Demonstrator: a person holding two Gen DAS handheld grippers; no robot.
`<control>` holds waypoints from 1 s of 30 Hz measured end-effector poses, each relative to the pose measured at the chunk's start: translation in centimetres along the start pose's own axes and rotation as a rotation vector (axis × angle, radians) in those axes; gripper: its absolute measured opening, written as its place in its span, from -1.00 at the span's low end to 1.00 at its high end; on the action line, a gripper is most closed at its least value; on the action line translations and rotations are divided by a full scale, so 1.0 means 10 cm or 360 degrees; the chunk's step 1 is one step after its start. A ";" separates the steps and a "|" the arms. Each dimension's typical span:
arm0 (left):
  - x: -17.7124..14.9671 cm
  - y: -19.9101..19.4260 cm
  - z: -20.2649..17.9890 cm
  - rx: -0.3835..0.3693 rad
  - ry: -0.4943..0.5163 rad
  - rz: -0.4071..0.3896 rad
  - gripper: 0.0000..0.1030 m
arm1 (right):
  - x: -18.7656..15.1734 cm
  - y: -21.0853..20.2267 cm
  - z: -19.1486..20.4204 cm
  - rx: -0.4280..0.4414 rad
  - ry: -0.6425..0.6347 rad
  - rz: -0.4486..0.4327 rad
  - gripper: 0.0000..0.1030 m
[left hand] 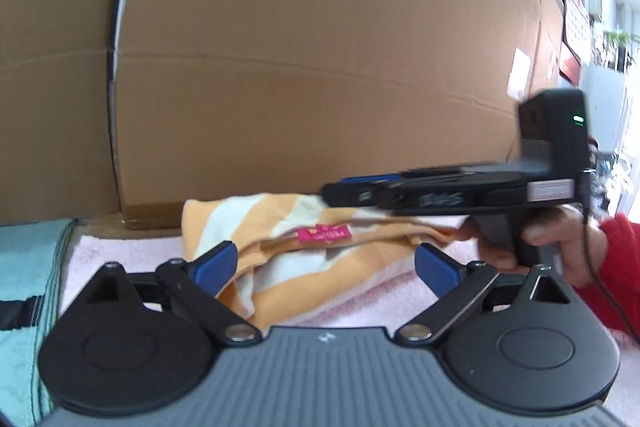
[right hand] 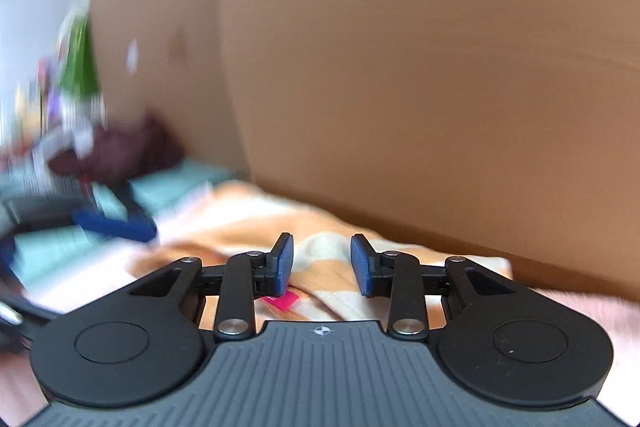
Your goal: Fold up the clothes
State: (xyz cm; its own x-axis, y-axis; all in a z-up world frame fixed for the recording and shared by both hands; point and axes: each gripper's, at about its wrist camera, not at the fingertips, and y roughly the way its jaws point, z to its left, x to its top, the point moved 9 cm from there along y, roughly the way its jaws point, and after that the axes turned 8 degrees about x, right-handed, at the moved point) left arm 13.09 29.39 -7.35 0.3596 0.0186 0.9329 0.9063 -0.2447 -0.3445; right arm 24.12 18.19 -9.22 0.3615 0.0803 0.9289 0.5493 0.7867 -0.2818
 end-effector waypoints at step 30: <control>0.16 0.30 0.14 0.0247 -0.0185 -0.0001 0.07 | -0.32 -0.38 -0.43 -0.0338 0.0155 0.0082 -0.55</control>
State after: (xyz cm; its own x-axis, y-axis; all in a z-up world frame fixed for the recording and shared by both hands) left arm 16.74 30.07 -7.00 0.3742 0.1331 0.9178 0.9267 -0.0921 -0.3644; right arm 24.11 12.30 -12.09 0.4584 0.0497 0.8873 0.6705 0.6360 -0.3820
